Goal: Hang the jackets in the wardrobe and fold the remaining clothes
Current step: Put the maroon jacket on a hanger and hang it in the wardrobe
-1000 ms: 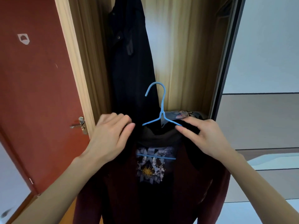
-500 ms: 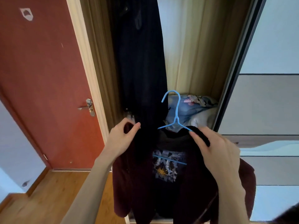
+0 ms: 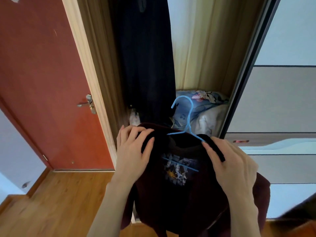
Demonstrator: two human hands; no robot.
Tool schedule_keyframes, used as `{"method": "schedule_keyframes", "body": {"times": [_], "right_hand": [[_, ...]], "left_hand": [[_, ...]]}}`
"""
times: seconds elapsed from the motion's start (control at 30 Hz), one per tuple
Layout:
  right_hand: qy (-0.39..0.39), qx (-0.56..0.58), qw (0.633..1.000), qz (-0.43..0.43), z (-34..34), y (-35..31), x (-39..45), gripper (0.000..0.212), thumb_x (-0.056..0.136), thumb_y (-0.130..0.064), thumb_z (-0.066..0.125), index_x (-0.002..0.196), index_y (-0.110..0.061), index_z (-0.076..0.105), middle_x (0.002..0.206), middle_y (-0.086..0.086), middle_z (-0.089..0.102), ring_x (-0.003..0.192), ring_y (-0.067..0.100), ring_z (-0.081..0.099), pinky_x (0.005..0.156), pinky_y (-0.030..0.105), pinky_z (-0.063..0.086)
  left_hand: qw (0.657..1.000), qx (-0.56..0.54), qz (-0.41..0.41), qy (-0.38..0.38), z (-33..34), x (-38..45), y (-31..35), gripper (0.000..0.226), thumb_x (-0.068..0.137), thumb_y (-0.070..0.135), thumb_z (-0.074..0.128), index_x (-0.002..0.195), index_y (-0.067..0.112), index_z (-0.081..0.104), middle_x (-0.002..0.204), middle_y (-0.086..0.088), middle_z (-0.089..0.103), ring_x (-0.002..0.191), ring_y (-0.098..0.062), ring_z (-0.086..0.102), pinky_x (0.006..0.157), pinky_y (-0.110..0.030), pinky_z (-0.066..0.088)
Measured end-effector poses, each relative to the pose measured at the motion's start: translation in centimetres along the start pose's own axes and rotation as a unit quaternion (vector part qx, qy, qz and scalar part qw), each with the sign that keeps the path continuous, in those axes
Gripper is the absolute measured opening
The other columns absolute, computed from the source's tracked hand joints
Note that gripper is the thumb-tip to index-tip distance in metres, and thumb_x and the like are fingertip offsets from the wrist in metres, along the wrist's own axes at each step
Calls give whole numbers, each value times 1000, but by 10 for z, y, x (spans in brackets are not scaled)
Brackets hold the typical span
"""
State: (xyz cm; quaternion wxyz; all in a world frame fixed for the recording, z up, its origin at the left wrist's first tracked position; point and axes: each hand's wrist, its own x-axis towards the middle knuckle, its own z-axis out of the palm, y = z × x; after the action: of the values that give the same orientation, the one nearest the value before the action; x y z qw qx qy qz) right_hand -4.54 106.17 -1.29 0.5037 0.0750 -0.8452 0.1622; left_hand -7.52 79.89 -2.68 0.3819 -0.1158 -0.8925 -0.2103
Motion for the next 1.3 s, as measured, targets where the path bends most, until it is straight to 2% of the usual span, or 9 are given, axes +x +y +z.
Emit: {"method": "schedule_keyframes", "body": {"times": [0.2,0.4,0.6,0.77,0.87,1.0,1.1,1.17,1.3], "right_hand": [[8,16,1000,-22,0,-3,-7,25,96,-36,70,100,-13,78,81,-5,74,64,18,68,50,29,47],[-10,19,1000,-15,4,-6,-8,26,98,-42,66,100,-18,78,77,-8,71,65,17,66,50,29,45],[-81,35,987,138,6,2,-5,30,96,-55,59,102,-31,76,77,-7,72,72,24,70,54,28,39],[-86,36,983,159,8,6,-1,31,95,-57,56,101,-32,73,70,-8,66,64,22,65,50,27,31],[-55,63,991,102,-3,6,7,21,96,-48,68,99,-29,76,67,-19,57,57,4,49,53,11,30],[-44,88,992,77,-4,6,16,28,96,-50,62,104,-28,78,77,-15,69,63,7,58,60,16,39],[-21,112,992,59,-7,3,26,29,96,-49,63,101,-25,78,78,-12,71,67,10,61,59,23,42],[-22,124,991,47,-11,1,33,30,95,-49,63,100,-24,79,81,-12,73,70,8,62,60,23,44],[-61,136,988,37,-16,7,45,27,93,-54,69,96,-29,77,82,-16,73,76,4,65,62,26,48]], "left_hand": [[999,33,-22,-11,-5,-6,16,38,91,50,63,119,26,69,104,8,54,102,-19,52,93,-40,37],[994,-40,-66,-81,-4,3,30,32,85,17,66,115,20,57,59,16,46,54,-6,44,78,-31,40],[992,-52,-65,-95,-22,24,15,35,85,7,65,103,25,40,49,10,33,46,-16,38,73,-29,38],[993,-63,-38,-92,-8,-3,39,51,77,-2,70,92,27,30,52,12,27,50,-18,37,66,-27,30],[990,-82,-47,-100,3,-14,32,46,84,3,70,96,29,35,56,9,37,57,-14,42,67,-19,33],[996,-88,13,-11,-14,13,33,20,97,27,63,114,22,55,91,9,52,87,-13,51,77,-28,39],[995,-44,79,-29,-21,40,35,39,102,43,57,133,19,58,120,6,56,112,-14,51,93,-32,40],[992,-48,92,-74,-20,52,32,47,103,54,51,136,21,58,121,8,62,109,-11,57,93,-30,47],[991,-80,104,-14,-18,59,28,41,102,55,52,111,19,67,90,11,69,71,-2,56,62,-30,51]]}}
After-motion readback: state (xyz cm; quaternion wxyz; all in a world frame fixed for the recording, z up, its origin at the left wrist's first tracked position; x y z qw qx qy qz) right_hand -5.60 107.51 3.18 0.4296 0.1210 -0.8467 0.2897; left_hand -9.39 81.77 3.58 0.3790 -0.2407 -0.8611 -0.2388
